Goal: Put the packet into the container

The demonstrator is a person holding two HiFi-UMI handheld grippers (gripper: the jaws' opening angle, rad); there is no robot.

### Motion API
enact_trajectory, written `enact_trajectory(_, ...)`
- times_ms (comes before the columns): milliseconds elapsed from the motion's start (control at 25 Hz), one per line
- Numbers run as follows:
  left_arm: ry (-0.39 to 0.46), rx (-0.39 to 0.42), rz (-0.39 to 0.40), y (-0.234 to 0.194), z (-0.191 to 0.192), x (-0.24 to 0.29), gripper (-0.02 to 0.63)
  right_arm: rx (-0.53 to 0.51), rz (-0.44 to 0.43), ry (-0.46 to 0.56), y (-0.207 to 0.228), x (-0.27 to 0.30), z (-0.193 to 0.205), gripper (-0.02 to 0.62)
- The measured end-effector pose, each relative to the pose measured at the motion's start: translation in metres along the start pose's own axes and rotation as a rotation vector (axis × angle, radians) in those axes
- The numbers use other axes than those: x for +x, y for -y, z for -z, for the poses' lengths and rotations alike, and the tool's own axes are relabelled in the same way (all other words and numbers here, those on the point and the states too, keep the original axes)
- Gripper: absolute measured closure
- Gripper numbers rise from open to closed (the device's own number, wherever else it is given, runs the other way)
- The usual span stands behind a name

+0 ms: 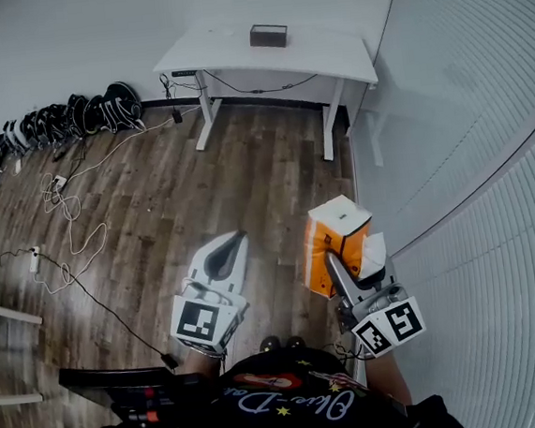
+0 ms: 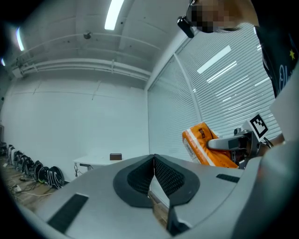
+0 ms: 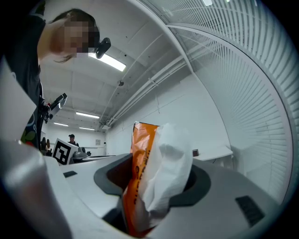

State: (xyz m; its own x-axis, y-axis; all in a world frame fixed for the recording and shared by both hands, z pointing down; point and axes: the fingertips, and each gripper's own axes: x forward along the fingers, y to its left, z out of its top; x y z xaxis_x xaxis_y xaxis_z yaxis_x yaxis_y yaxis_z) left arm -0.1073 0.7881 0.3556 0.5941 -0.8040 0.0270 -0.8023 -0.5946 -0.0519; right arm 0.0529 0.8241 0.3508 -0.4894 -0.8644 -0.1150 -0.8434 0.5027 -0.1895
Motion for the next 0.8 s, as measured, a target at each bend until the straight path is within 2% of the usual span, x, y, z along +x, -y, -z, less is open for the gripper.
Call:
enact_trajectory(200, 0.026, -0.023, 0.039, -0.018, 0.003, 0.004, 0.597, -0.006, 0.041, -0.012, -0.004, 0.014, 0.005, 0.362)
enact_trajectory(480, 0.020, -0.035, 0.069, -0.027, 0.019, 0.037, 0.597, -0.014, 0.070, -0.022, 0.024, 0.036, 0.008, 0.362)
enact_trajectory(560, 0.017, -0.043, 0.064, -0.044, 0.006, 0.067, 0.597, -0.004, 0.072, -0.028, 0.044, 0.064, -0.004, 0.362)
enact_trajectory(680, -0.010, -0.043, 0.055, -0.085, -0.022, 0.138, 0.597, 0.019, 0.074, -0.042, 0.093, 0.131, -0.033, 0.362)
enact_trajectory(800, -0.006, -0.024, 0.028, -0.092, -0.015, 0.163, 0.597, 0.015, 0.057, -0.030, 0.117, 0.146, -0.024, 0.362)
